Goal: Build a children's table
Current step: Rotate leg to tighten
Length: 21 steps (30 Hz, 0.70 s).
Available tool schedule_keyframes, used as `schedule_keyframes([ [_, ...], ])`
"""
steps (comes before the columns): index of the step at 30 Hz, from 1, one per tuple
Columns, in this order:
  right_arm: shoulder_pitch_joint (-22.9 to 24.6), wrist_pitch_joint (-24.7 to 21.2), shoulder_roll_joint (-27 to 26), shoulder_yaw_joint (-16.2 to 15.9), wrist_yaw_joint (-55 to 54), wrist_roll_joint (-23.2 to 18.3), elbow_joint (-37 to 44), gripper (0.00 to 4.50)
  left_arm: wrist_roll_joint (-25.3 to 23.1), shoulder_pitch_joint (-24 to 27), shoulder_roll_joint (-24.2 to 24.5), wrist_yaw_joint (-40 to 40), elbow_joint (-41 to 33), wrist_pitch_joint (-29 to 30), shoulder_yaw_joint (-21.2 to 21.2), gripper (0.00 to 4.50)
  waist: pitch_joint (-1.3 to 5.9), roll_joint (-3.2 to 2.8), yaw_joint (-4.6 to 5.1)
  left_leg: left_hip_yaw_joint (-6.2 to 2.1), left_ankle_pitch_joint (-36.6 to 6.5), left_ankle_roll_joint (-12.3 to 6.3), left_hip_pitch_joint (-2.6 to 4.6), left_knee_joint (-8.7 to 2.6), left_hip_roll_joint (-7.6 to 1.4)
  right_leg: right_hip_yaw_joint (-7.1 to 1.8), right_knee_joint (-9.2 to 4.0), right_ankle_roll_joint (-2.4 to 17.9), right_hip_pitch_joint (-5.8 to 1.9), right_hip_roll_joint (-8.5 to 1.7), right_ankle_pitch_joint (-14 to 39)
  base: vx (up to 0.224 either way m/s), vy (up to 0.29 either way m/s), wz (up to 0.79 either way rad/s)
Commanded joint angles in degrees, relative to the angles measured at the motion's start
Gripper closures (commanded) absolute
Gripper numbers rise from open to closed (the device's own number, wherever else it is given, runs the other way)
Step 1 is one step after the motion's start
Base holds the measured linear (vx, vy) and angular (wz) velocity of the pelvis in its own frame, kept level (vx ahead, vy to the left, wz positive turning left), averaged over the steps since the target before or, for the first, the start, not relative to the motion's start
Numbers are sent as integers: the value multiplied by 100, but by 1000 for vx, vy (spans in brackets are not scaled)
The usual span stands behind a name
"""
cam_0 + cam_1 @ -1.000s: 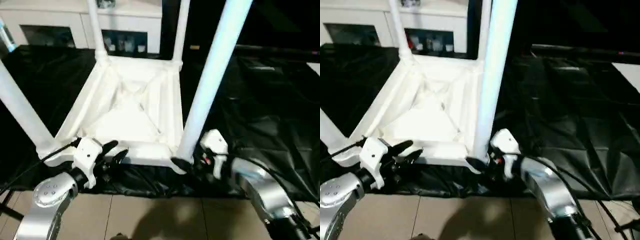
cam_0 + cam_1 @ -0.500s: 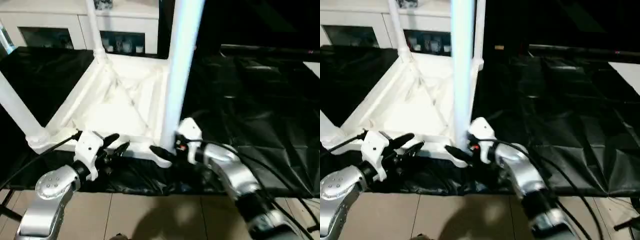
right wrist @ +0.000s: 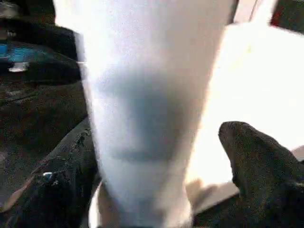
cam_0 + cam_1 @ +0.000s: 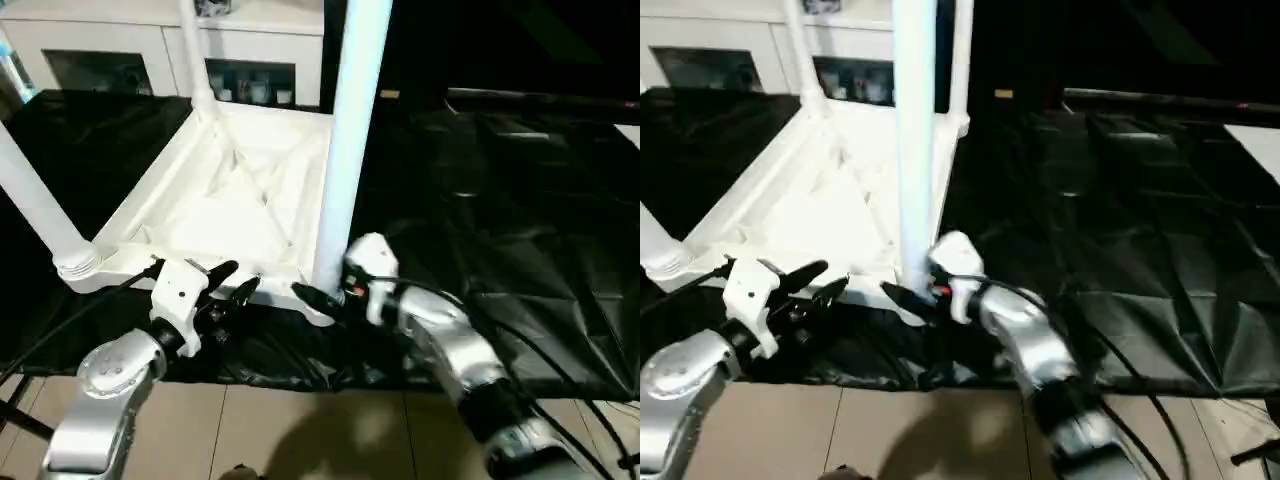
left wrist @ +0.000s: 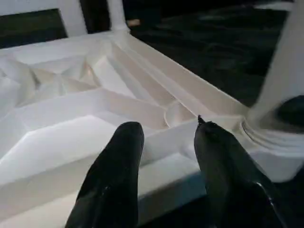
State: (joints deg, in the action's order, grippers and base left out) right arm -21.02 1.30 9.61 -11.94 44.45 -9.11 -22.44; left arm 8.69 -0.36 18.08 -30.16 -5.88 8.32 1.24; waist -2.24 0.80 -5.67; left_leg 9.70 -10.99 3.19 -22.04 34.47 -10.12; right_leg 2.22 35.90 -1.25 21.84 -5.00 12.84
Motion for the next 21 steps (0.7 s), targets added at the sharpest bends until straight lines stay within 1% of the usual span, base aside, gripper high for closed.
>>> schedule_keyframes([
  [1,238,-115,221,169,106,-140,548,31,-33,-106,-111,216,-103,-60,-13,245,311,-118,-14,-86,-1174,-45,128,-478,-285,-194,-352,1181,-206,-248,-332,0,0,0],
  [2,339,-120,283,208,124,-153,695,31,-49,-123,-158,286,-108,-76,-10,245,304,-98,-25,-94,-1173,-55,113,-486,-281,-192,-358,1150,-220,-252,-307,0,0,0],
  [3,599,-198,441,304,114,-181,1073,31,11,-141,-300,465,-167,36,48,245,297,-134,-17,-90,-1235,-47,111,-490,-279,-201,-376,1130,-209,-255,-244,0,0,0],
  [4,880,-317,615,430,101,-233,1476,31,37,-121,-440,655,-235,76,106,245,297,-112,-26,-89,-1249,-37,123,-486,-291,-204,-383,1109,-217,-252,-247,0,0,0],
  [5,991,-377,685,479,89,-263,1642,31,34,-107,-489,729,-260,70,124,245,289,-83,-42,-94,-1262,-70,111,-484,-293,-206,-388,1106,-227,-262,-229,0,0,0],
  [6,1158,-494,753,615,11,-321,1874,31,43,-61,-552,815,-303,61,151,245,291,-63,-48,-88,-1290,-106,108,-486,-278,-199,-408,1085,-223,-256,-52,0,0,0],
  [7,1351,-659,811,770,-86,-414,2148,31,12,-16,-609,925,-338,45,177,245,280,-59,-47,-91,-1322,-117,96,-495,-285,-205,-415,1072,-225,-269,39,0,0,0],
  [8,1388,-692,823,798,-106,-434,2201,31,6,-7,-619,946,-345,43,182,245,269,-34,-43,-91,-1316,-129,88,-501,-283,-210,-431,1032,-228,-262,126,0,0,0],
  [9,1620,-940,817,1015,-378,-528,2505,31,-81,32,-679,1095,-354,-10,203,245,262,-53,-41,-97,-1333,-153,95,-506,-283,-210,-451,987,-211,-263,332,0,0,0],
  [10,1620,-940,817,1015,-378,-528,2505,31,-81,32,-679,1095,-354,-10,203,245,262,-47,-34,-94,-1358,-151,93,-501,-284,-213,-459,968,-200,-263,406,0,0,0],
  [11,1789,-1177,599,1293,-951,-582,2649,31,-237,38,-698,1263,-293,-22,192,245,252,-63,-17,-96,-1438,-106,97,-518,-281,-208,-488,930,-182,-257,636,0,0,0],
  [12,1789,-1177,599,1293,-951,-582,2649,31,-237,38,-698,1263,-293,-22,192,245,251,-61,-12,-93,-1458,-78,107,-516,-280,-214,-493,911,-166,-251,697,0,0,0],
  [13,1849,-1253,435,1444,-1302,-588,2654,31,-288,44,-704,1313,-265,-100,194,245,246,-71,10,-105,-1527,-18,99,-531,-273,-205,-501,884,-160,-251,868,0,0,0],
  [14,1922,-1188,276,1544,-1646,-503,2621,31,-306,79,-712,1342,-277,-127,206,245,248,-74,8,-93,-1594,7,115,-527,-273,-210,-518,864,-139,-250,957,0,0,0],
  [15,2081,-1094,-10,1695,-2254,-318,2607,31,-303,164,-728,1389,-326,-189,239,245,242,-130,23,-110,-1685,125,116,-544,-276,-212,-524,818,-113,-254,1058,0,0,0],
  [16,2153,-984,-50,1661,-2332,-205,2589,31,-264,210,-758,1401,-361,-183,257,245,242,-109,41,-104,-1703,149,109,-546,-270,-212,-531,805,-108,-248,1053,0,0,0],
  [17,2228,-828,-41,1563,-2335,-41,2565,31,-229,260,-776,1397,-396,-172,266,245,258,-146,30,-119,-1716,206,107,-548,-273,-205,-512,783,-124,-252,994,0,0,0],
  [18,2346,-706,-38,1390,-2356,168,2572,31,-189,329,-793,1371,-443,-208,245,245,255,-141,43,-120,-1711,216,94,-547,-270,-201,-511,756,-134,-236,862,0,0,0],
  [19,2419,-667,-56,1293,-2371,252,2595,31,-167,370,-795,1337,-472,-223,216,245,263,-141,39,-117,-1678,206,95,-543,-269,-201,-508,754,-137,-233,765,0,0,0],
  [20,2449,-672,-70,1261,-2380,265,2613,31,-158,385,-794,1321,-484,-232,200,245,263,-144,48,-119,-1633,159,80,-540,-264,-202,-496,770,-150,-227,582,0,0,0],
  [21,2470,-704,-111,1247,-2404,247,2652,31,-186,390,-787,1319,-484,-243,173,245,259,-146,48,-118,-1625,136,77,-539,-264,-203,-492,778,-148,-229,538,0,0,0],
])
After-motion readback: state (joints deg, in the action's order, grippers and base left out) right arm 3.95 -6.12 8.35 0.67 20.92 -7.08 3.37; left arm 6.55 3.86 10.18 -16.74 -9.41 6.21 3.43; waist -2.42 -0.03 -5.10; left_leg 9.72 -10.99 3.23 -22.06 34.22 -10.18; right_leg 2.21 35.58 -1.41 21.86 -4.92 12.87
